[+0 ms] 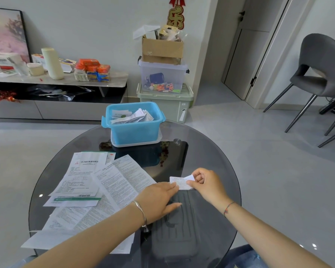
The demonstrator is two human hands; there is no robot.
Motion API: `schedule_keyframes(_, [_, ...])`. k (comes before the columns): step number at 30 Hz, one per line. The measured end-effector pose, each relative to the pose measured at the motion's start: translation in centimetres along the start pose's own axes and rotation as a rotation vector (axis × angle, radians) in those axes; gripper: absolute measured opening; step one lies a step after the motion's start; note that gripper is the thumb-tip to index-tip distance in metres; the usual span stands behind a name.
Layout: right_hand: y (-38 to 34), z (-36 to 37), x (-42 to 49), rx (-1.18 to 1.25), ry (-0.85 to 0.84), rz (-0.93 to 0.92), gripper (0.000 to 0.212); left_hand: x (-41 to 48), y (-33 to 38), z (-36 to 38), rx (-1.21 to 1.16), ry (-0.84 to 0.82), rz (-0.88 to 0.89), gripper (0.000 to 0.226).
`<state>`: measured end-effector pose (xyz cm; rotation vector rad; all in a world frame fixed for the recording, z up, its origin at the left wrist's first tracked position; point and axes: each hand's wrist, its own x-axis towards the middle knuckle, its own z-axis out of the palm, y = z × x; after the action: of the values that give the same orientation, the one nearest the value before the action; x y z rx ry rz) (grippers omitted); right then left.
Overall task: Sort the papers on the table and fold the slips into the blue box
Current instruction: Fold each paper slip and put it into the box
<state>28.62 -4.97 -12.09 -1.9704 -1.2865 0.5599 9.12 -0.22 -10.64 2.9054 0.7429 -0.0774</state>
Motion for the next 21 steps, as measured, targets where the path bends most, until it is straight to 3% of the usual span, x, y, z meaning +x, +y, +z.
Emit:
schedule_keyframes(3, [-0.2, 0.0, -0.5, -0.078, 0.006, -0.078, 0.014, 0.1, -0.3, 0.1, 0.037, -0.017, 0.037, 0.072])
schedule_keyframes(5, [0.1, 0.1, -1.0, -0.289, 0.110, -0.318, 0.012, 0.4, -0.7, 0.0, 0.077, -0.007, 0.073, 0.091])
schedule_keyframes(7, [0.3, 0.2, -1.4, -0.466, 0.196, -0.598, 0.012, 0.6, -1.0, 0.1, 0.098, 0.004, 0.098, 0.095])
schedule_keyframes(9, [0.5, 0.3, -2.2, -0.529, 0.168, -0.759, 0.022, 0.6, -1.1, 0.2, 0.111, 0.019, 0.105, 0.094])
schedule_keyframes(16, [1.0, 0.8, -3.4, -0.712, 0.125, -0.876, 0.033, 0.2, -0.6, 0.3, 0.101, 0.034, 0.076, 0.090])
schedule_keyframes(21, [2.1, -0.7, -3.4, -0.741, 0.136, -0.844, 0.035, 0.1, -0.7, 0.2, 0.133, 0.041, 0.064, 0.091])
